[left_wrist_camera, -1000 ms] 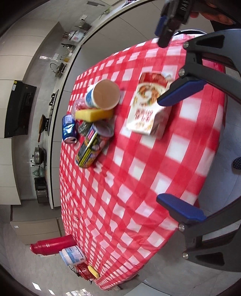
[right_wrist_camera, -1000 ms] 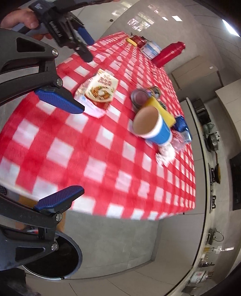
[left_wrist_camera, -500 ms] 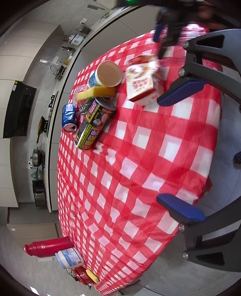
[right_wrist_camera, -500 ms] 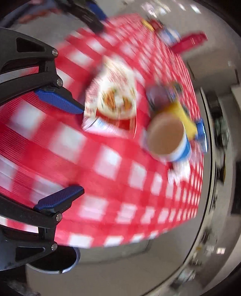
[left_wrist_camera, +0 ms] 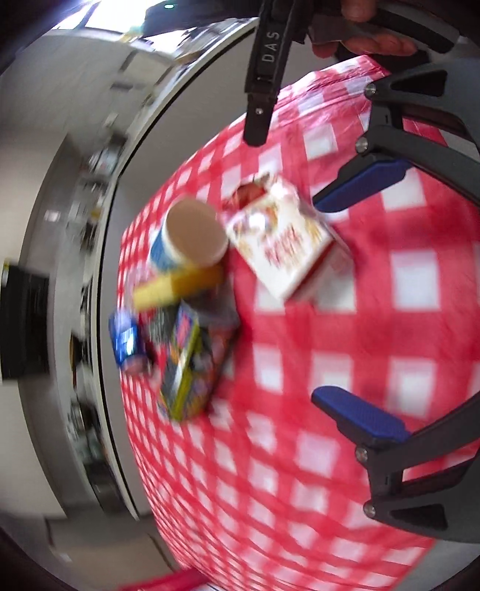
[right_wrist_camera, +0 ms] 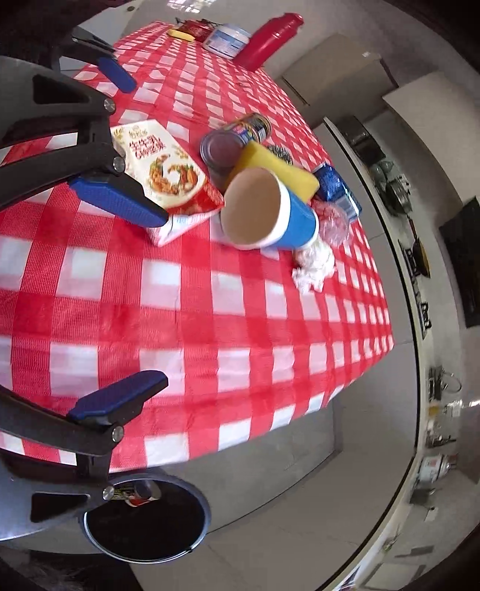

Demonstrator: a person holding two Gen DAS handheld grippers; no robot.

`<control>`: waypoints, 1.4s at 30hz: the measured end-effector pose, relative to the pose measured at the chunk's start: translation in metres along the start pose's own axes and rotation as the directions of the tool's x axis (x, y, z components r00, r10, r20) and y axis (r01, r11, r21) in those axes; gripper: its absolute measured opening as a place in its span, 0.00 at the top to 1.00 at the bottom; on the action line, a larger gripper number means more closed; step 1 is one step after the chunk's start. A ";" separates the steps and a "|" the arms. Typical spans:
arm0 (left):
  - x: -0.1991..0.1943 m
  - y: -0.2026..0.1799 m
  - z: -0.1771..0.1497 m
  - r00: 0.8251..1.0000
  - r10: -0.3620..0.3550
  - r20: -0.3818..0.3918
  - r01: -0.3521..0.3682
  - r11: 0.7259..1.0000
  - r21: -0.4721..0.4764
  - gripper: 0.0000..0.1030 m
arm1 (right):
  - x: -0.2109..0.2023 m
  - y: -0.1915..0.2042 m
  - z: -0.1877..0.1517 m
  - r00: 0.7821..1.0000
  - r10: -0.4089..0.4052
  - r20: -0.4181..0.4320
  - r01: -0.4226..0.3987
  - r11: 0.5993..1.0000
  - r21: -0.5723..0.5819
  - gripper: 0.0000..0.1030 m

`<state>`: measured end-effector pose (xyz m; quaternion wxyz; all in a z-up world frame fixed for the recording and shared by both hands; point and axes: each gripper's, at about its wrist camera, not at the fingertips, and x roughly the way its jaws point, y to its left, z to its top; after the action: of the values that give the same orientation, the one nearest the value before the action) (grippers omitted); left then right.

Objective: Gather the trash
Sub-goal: 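Move left tool to the milk carton and close on it, then hold the milk carton in left tool while right tool grasps the tall can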

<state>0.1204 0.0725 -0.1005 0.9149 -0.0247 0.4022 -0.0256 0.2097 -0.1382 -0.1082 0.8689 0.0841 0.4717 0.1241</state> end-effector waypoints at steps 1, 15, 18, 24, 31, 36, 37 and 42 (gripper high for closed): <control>0.005 -0.006 0.003 1.000 -0.007 -0.011 0.007 1.000 0.029 0.07 | 0.000 0.000 0.000 1.000 -0.001 -0.002 0.001 1.000 0.003 0.21; 0.016 0.006 0.023 0.999 -0.053 0.008 0.053 0.999 -0.003 0.46 | 0.001 -0.019 0.011 1.000 -0.014 0.019 0.013 0.999 0.047 0.21; 0.010 0.018 0.012 1.000 -0.025 0.009 0.025 0.999 -0.022 0.46 | 0.006 -0.008 0.018 1.000 0.007 0.021 -0.007 1.000 0.030 0.21; 0.008 0.021 0.009 0.999 0.006 0.032 -0.006 1.000 -0.002 0.20 | 0.016 0.022 0.027 0.999 0.046 0.013 -0.046 0.999 -0.023 0.21; 0.035 0.019 0.028 0.997 -0.074 -0.022 0.074 0.997 0.013 0.45 | 0.018 0.036 0.036 0.997 0.074 0.012 -0.073 0.996 -0.051 0.21; 0.016 0.028 0.014 0.999 -0.050 -0.003 0.050 0.999 0.007 0.45 | 0.022 0.045 0.045 0.995 0.098 0.014 -0.097 0.993 -0.061 0.21; 0.012 0.031 0.009 0.999 -0.047 0.001 0.047 0.999 -0.001 0.45 | 0.024 0.048 0.046 0.995 0.103 0.010 -0.102 0.992 -0.068 0.21; -0.012 0.042 -0.011 1.000 0.003 0.022 -0.003 1.000 -0.006 0.45 | 0.035 0.068 0.043 0.988 0.150 -0.027 -0.152 0.982 -0.111 0.21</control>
<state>0.1053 0.1147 -0.1015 0.9191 -0.0273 0.3923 -0.0229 0.2546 -0.0641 -0.0948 0.8561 0.0693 0.4641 0.2167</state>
